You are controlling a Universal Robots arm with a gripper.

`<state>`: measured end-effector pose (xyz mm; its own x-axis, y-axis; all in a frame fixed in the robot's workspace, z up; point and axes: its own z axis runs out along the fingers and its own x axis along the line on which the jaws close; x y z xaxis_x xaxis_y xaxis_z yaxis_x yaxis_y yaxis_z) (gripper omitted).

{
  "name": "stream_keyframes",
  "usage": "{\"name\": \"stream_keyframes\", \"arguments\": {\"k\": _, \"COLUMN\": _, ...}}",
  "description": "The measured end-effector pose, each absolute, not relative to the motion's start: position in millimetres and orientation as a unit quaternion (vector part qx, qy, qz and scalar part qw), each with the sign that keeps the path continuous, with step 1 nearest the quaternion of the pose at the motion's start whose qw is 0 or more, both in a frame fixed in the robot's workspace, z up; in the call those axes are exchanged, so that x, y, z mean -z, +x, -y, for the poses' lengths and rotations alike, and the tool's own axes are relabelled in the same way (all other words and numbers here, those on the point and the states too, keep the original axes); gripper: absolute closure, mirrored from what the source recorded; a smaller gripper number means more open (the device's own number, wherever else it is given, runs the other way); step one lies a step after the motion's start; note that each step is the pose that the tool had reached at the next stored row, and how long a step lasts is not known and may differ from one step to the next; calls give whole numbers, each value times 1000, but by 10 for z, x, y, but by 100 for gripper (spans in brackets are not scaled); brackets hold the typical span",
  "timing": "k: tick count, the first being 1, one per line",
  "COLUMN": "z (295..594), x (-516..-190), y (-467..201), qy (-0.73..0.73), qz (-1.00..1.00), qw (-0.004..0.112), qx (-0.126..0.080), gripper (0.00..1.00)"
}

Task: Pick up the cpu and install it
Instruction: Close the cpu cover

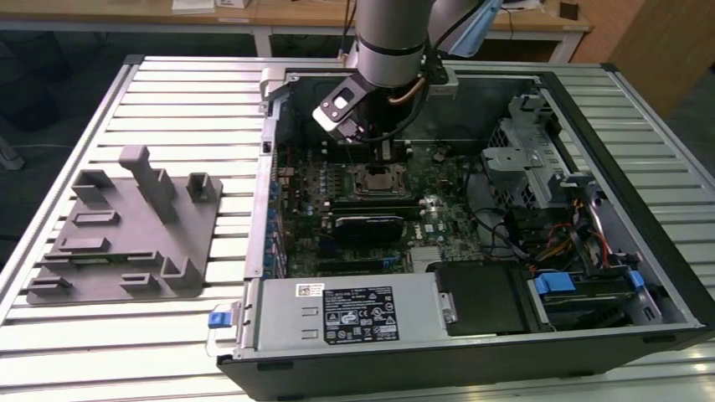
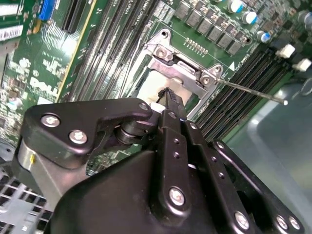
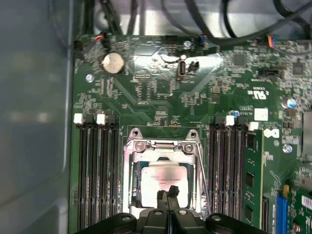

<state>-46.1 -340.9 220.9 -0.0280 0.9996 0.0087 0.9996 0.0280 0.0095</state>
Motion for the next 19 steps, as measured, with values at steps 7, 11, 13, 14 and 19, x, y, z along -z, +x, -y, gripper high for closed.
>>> {"name": "stream_keyframes", "arguments": {"k": 7, "z": 3409, "x": -2208, "y": -461, "qy": 650, "qz": -760, "qw": 0, "qx": -6, "gripper": 89}}
{"name": "stream_keyframes", "arguments": {"k": 11, "z": 3409, "x": -2207, "y": -461, "qy": 622, "qz": -783, "qw": 0, "qx": -6, "gripper": 89}}
{"name": "stream_keyframes", "arguments": {"k": 13, "z": 3409, "x": -2206, "y": -461, "qy": 607, "qz": -794, "qw": -1, "qx": -6, "gripper": 89}}
{"name": "stream_keyframes", "arguments": {"k": 14, "z": 3409, "x": -2205, "y": -461, "qy": 600, "qz": -800, "qw": -1, "qx": -6, "gripper": 89}}
{"name": "stream_keyframes", "arguments": {"k": 19, "z": 3409, "x": -2202, "y": -461, "qy": 563, "qz": -826, "qw": 0, "qx": -6, "gripper": 89}}
